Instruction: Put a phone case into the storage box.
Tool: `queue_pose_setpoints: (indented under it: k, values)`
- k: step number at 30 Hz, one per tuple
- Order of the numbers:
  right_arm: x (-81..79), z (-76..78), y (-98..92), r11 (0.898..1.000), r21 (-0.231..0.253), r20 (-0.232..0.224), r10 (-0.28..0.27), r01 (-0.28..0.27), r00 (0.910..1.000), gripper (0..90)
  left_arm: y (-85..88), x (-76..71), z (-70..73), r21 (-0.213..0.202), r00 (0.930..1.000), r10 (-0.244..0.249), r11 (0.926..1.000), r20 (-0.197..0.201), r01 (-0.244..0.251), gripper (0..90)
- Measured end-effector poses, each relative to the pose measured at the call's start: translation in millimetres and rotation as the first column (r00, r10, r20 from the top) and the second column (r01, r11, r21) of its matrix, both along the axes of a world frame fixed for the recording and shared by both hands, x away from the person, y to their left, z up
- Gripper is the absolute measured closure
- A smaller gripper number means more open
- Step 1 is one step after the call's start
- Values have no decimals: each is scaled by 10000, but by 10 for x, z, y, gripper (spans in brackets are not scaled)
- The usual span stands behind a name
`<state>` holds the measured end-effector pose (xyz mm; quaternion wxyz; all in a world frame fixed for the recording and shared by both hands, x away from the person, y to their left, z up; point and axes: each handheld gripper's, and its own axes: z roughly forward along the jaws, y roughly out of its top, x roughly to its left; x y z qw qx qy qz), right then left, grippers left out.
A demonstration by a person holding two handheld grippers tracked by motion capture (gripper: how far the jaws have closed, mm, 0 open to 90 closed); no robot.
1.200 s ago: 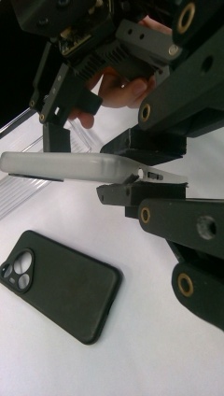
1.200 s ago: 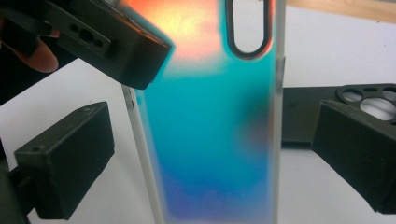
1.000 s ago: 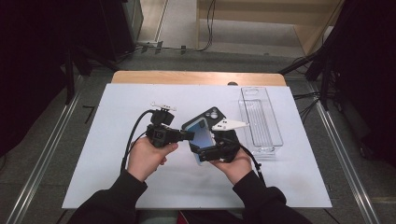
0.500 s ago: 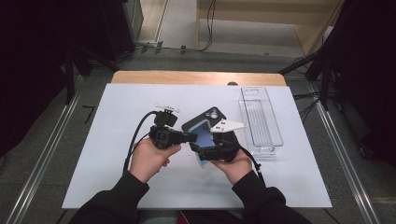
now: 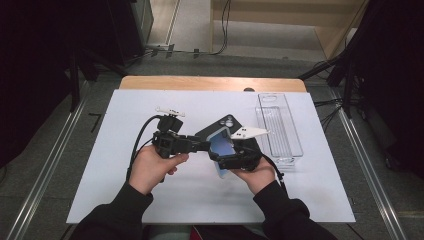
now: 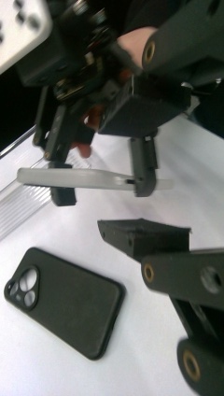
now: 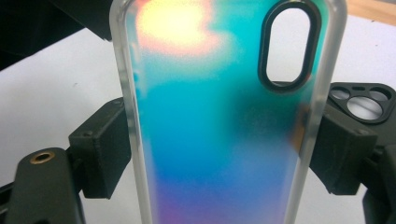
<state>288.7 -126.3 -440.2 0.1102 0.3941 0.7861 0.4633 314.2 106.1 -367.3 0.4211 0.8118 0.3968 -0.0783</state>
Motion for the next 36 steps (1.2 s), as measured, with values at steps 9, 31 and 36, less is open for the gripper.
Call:
queue_pose_setpoints:
  k: [9,31,36]
  values:
    - [37,52,-135,9954,440,18,857,-857,9963,155,153,-18,-56,-77,9897,-1272,9917,654,1280,360]
    - [90,164,-366,9766,953,-410,1974,-1928,9795,155,404,-162,-619,650,9743,-1850,9819,1281,1779,304]
    - [97,189,-417,9759,844,-372,2050,-2014,9780,155,458,-220,-682,630,9750,-1760,9836,1355,1688,304]
